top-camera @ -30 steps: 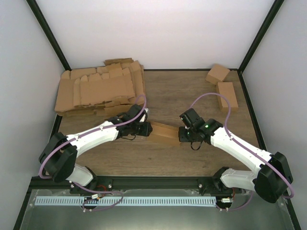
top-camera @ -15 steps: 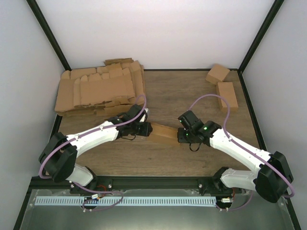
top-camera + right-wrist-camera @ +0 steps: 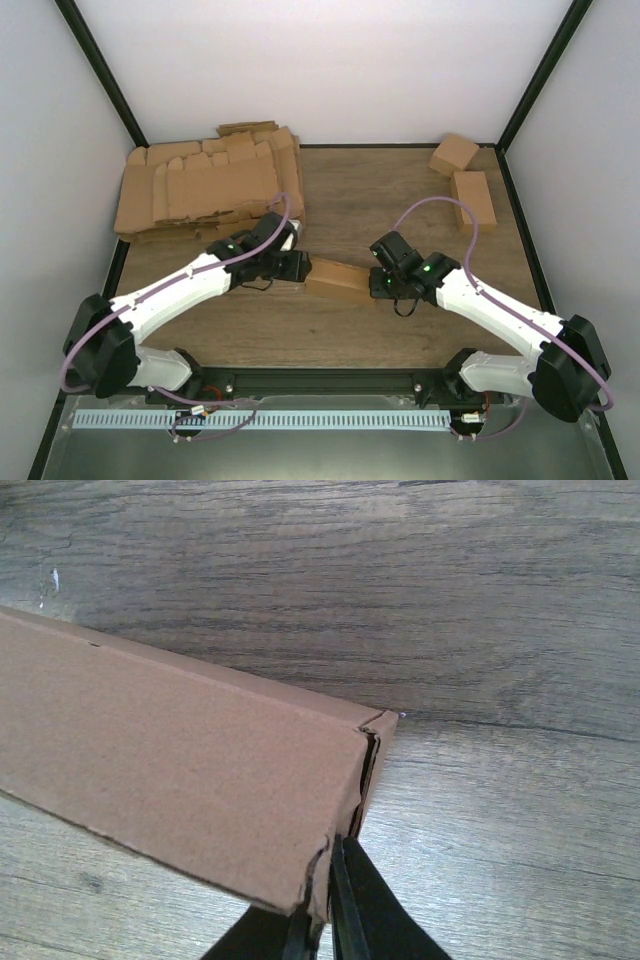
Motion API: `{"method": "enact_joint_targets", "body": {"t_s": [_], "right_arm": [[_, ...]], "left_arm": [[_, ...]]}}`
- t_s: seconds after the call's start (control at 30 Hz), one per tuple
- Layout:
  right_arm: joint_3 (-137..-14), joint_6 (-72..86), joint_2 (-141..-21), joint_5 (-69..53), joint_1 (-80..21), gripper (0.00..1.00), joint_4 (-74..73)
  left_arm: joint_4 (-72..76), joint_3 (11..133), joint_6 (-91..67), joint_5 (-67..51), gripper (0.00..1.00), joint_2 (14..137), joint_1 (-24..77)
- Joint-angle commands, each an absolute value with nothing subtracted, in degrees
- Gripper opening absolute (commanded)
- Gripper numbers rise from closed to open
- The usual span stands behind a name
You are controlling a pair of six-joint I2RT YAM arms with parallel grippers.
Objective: Fold the paper box
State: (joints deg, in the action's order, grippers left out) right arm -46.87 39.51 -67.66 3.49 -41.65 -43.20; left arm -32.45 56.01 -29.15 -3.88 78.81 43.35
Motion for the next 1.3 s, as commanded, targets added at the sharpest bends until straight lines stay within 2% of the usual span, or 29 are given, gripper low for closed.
{"method": "enact_joint_targets", "body": {"t_s": [0.0, 0.57, 0.87, 1.0, 1.13, 1.27], "right_arm": [[-47.03, 39.05, -69.43, 3.21, -42.54, 0.06, -46.05], [-48.05, 37.97, -70.25, 2.57, -42.54, 0.07, -45.71], [-47.86, 37.29, -69.80, 1.97, -42.54, 0.08, -45.20], [-47.78, 36.81, -69.89, 1.75, -42.54, 0.08, -44.74], [-47.68, 35.82, -70.06, 1.30, -42.54, 0.11, -44.13], [-47.40, 35.10, -69.65, 0.61, -42.54, 0.21, -43.28]], "left_arm": [[-35.87, 57.63, -26.03, -2.49, 0.59, 75.21, 40.50], [-31.52, 57.60, -16.23, -8.40, 0.45, 82.34, 39.33], [-32.41, 59.17, -16.40, -7.77, 0.13, 83.35, 40.41], [-37.35, 61.42, -18.00, -7.59, 0.04, 83.75, 40.76], [-40.56, 62.98, -20.76, -9.31, 0.04, 84.46, 40.85], [-40.58, 62.99, -24.03, -11.83, 0.04, 84.69, 40.91]]}}
